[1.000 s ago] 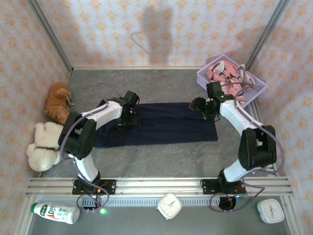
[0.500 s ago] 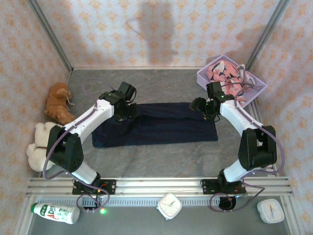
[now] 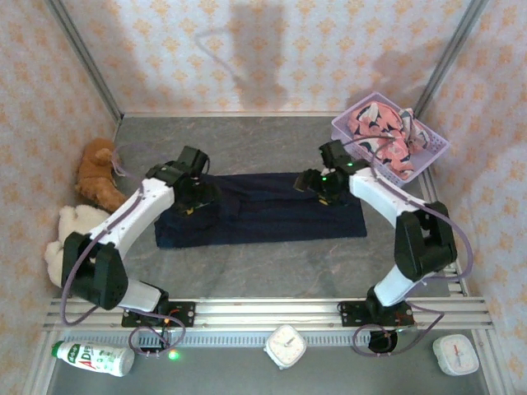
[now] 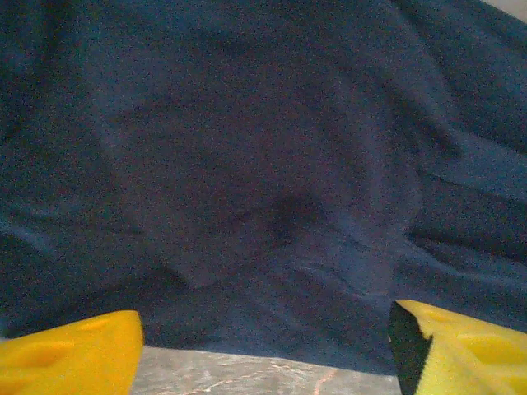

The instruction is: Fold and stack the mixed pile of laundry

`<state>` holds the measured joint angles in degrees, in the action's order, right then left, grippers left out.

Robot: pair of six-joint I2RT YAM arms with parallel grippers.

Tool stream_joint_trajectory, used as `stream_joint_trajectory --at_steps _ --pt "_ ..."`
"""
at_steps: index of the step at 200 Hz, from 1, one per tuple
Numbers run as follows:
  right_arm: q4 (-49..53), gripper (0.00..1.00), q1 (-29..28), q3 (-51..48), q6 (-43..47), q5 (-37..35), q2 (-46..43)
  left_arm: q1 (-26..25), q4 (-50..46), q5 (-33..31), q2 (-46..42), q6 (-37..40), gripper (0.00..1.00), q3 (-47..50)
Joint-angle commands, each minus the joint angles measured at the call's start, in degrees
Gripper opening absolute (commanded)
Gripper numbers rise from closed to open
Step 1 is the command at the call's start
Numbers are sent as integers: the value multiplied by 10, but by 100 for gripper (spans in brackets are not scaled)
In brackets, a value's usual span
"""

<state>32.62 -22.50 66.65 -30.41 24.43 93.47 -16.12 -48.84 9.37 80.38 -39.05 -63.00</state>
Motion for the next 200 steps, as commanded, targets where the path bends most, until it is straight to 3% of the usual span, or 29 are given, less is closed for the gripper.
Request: stream_joint_trajectory --at_steps 1,18,38,83,122,149,176,200 --pt "-40 81 -61 29 5 27 32 21 7 -24 -18 -12 66 57" --pt "-57 80 -100 52 7 38 64 27 31 -19 -28 -22 53 95" --pt "-68 78 -126 85 -9 43 111 28 67 -3 -33 -42 46 134" --pt "-101 74 -169 158 -38 84 198 28 123 -11 -26 -66 45 180" --pt "-124 72 -206 179 -59 102 237 28 166 -15 7 -73 52 172" --pt "-157 70 -211 175 -88 113 247 28 196 -22 26 -78 47 174" --pt "-169 52 -214 192 -107 129 271 28 204 -16 52 -71 35 173" --pt "-163 27 -214 203 -109 122 277 28 194 -23 48 -61 15 165"
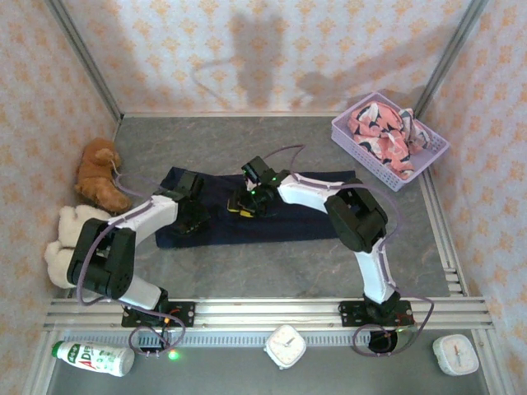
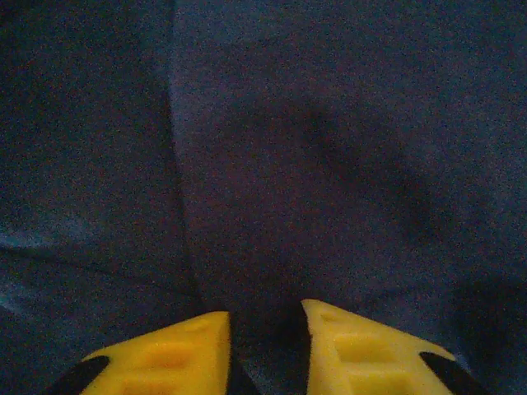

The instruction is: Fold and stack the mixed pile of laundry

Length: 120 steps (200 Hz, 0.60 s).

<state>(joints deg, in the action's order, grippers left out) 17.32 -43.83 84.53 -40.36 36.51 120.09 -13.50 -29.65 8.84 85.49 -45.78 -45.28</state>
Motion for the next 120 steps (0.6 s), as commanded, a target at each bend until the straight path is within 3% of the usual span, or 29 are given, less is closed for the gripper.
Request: stream_joint_trajectory --at_steps 1,14,55,120 --pt "-9 26 -1 25 -9 0 11 2 1 -18 -4 7 14 -13" --pt "0 17 -1 31 -5 -9 8 4 -16 -26 -14 15 0 -23" --pt "89 0 0 81 44 -50 -9 26 -81 -29 -70 48 0 -60" --pt "227 0 0 91 90 -69 -48 37 -177 -13 -179 72 0 -55"
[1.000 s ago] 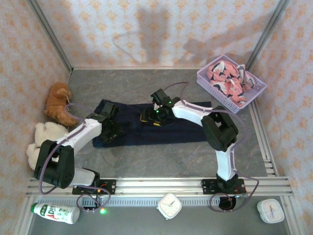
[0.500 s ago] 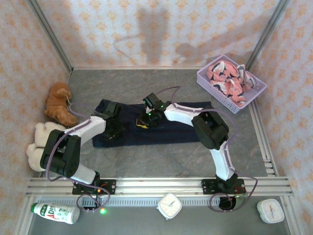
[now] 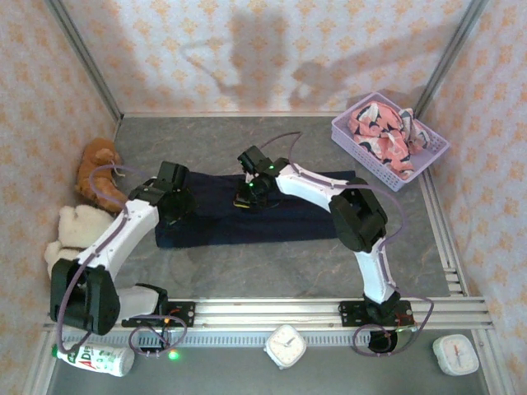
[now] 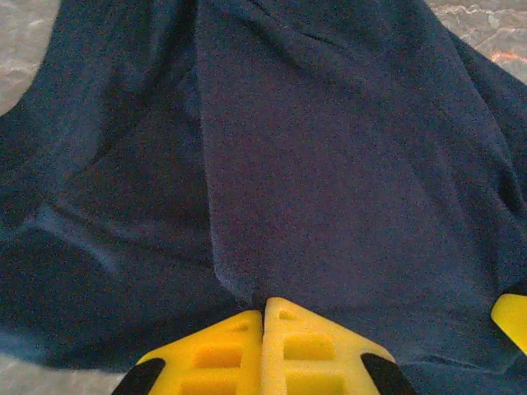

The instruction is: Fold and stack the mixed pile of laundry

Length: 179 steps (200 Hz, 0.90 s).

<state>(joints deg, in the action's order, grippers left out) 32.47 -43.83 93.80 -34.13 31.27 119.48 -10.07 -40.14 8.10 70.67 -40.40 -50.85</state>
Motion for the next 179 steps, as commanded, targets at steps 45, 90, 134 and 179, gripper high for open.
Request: stream_joint_trajectory --at_steps 45,90,134,179 --pt "115 0 -2 -23 41 19 -55 3 -89 -5 -97 -3 0 64" --pt "194 59 4 6 90 -28 -43 4 -110 -56 -49 9 87 49" --pt "167 60 88 19 75 -107 -66 21 -53 -74 37 32 80 -70" --pt "110 55 179 50 72 -154 -7 23 18 -73 199 19 40 -121"
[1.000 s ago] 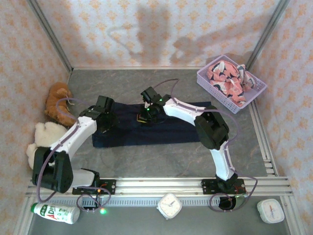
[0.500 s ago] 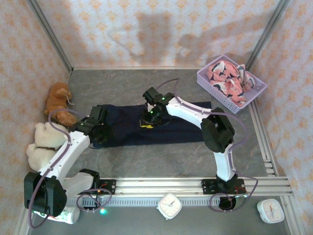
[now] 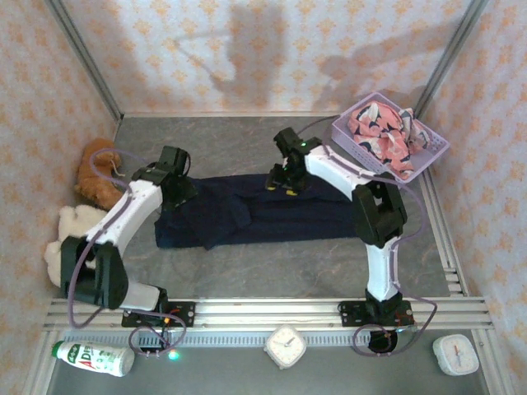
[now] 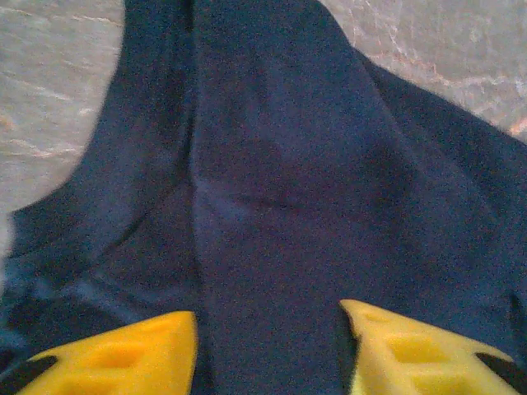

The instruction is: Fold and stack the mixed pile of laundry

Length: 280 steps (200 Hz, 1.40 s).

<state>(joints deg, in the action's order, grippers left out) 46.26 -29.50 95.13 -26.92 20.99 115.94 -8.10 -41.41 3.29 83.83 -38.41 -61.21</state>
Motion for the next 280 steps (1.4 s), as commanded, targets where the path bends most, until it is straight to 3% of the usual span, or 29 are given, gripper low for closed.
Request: stream_joint_trajectory --at_steps 1,74,142,172,230,260,280 --pt "-28 55 37 37 1 -51 30 3 31 -26 70 -1 39 -18" --pt "-22 53 126 101 14 -134 143 34 0 -64 227 28 40 -79" --pt "-22 52 180 47 27 -153 133 42 -91 -133 347 124 45 -205" --pt "-40 51 171 -31 10 -128 84 40 -99 -42 398 154 50 -319" --pt "-55 52 159 -250 -73 -116 -75 27 -157 36 580 86 48 -635" --pt "-50 54 142 -296 -59 -111 -159 22 -207 97 644 81 74 -827" --pt "-43 54 141 -282 -25 -107 -188 15 -201 146 619 64 80 -859"
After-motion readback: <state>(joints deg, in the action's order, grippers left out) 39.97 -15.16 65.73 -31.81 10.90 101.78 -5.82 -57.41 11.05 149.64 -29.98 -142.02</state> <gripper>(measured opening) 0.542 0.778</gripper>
